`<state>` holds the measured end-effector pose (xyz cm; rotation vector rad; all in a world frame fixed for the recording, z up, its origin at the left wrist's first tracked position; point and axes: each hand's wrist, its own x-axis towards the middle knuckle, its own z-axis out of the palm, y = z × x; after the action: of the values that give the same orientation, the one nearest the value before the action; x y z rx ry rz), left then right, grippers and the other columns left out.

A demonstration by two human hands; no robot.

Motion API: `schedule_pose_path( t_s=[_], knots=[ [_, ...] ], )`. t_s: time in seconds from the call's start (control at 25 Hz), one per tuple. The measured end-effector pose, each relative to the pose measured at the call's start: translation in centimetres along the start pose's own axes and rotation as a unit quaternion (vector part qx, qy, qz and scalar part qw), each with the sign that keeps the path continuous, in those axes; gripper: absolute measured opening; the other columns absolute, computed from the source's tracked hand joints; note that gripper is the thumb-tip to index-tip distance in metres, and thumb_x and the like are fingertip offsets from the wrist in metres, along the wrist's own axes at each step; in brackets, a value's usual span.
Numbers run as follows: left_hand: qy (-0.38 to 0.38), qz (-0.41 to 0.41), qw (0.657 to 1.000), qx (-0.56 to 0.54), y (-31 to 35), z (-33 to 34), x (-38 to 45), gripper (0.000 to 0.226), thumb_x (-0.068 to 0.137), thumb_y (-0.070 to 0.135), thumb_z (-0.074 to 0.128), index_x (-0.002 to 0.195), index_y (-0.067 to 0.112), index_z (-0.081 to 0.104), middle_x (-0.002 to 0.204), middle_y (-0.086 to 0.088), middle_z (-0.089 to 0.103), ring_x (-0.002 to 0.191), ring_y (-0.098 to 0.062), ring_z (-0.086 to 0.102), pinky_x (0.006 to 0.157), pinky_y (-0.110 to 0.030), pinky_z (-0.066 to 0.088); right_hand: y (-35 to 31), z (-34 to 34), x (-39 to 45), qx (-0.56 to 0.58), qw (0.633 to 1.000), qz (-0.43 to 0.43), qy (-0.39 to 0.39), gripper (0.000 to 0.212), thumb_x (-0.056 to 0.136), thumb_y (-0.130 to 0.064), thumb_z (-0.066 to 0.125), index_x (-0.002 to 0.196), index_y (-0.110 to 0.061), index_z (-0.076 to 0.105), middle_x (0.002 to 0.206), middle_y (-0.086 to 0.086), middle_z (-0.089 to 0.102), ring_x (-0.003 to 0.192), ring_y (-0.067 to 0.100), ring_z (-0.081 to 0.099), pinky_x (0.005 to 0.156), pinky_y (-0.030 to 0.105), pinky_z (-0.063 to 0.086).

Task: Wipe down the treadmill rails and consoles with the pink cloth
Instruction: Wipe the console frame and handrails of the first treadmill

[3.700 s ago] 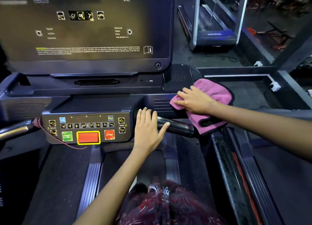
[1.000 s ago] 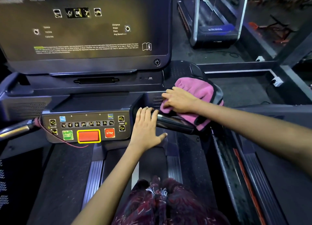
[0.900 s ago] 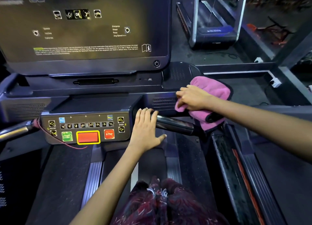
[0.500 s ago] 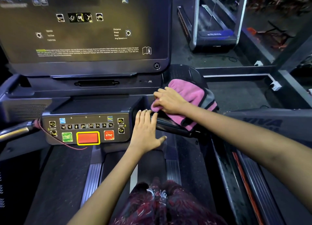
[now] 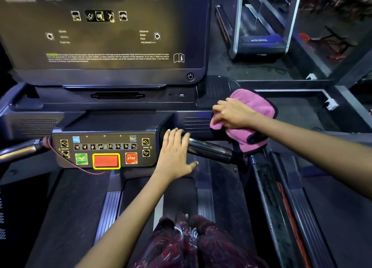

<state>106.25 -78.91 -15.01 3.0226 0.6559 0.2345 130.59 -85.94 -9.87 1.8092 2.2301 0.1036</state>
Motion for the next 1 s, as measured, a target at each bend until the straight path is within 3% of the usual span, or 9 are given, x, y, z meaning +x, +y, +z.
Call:
schedule_pose_path(
  t_s=[0.2, 0.44, 0.56, 0.76, 1.0],
  knots=[
    [-0.001, -0.004, 1.0, 0.005, 0.1, 0.0, 0.2, 0.089, 0.072, 0.058, 0.061, 0.137, 0.004, 0.036, 0.141, -0.019, 0.035, 0.137, -0.035, 0.024, 0.116, -0.043, -0.002, -3.4, 0.4, 5.4, -0.044, 0.996, -0.007, 0.079, 0.013, 0.059, -0.021, 0.079, 0.065, -0.027, 0.069, 0.071, -0.003, 0.057, 0.063, 0.019, 0.054, 0.053, 0.028, 0.038],
    [0.012, 0.0, 1.0, 0.019, -0.3, 0.5, 0.1, 0.086, 0.063, 0.055, 0.07, 0.128, 0.004, 0.048, 0.127, -0.018, 0.05, 0.126, -0.036, 0.042, 0.112, -0.041, 0.006, -3.4, -0.1, 5.5, -0.029, 0.994, 0.01, 0.105, 0.025, 0.06, -0.017, 0.074, 0.082, -0.03, 0.073, 0.08, -0.001, 0.059, 0.071, 0.021, 0.055, 0.059, 0.031, 0.04],
    [0.019, 0.001, 1.0, 0.018, -0.4, 0.5, 0.1, 0.085, 0.063, 0.055, 0.07, 0.128, 0.004, 0.048, 0.127, -0.017, 0.051, 0.126, -0.035, 0.042, 0.114, -0.043, 0.012, -0.8, 0.3, 1.7, 0.016, 0.997, 0.04, 0.068, 0.035, 0.06, -0.015, 0.074, 0.091, -0.031, 0.073, 0.09, 0.001, 0.061, 0.079, 0.025, 0.054, 0.066, 0.035, 0.039],
    [0.027, 0.01, 0.999, 0.032, -0.5, 0.7, 0.0, 0.084, 0.064, 0.054, 0.07, 0.129, 0.004, 0.048, 0.126, -0.017, 0.051, 0.125, -0.035, 0.043, 0.113, -0.046, 0.019, 0.5, -0.5, -2.0, 0.055, 0.979, 0.19, -0.051, 0.032, 0.082, -0.029, 0.06, 0.112, -0.039, 0.064, 0.116, -0.003, 0.051, 0.105, 0.022, 0.044, 0.086, 0.04, 0.034],
    [0.053, 0.013, 0.997, 0.057, -0.6, 1.1, -0.1, 0.082, 0.06, 0.052, 0.072, 0.124, 0.003, 0.052, 0.119, -0.014, 0.057, 0.118, -0.033, 0.051, 0.109, -0.046, 0.03, -4.1, -1.4, -3.9, -0.014, 0.954, 0.253, -0.158, 0.035, 0.088, -0.042, 0.043, 0.114, -0.029, 0.062, 0.121, 0.001, 0.049, 0.114, 0.027, 0.041, 0.085, 0.042, 0.039]
  ],
)
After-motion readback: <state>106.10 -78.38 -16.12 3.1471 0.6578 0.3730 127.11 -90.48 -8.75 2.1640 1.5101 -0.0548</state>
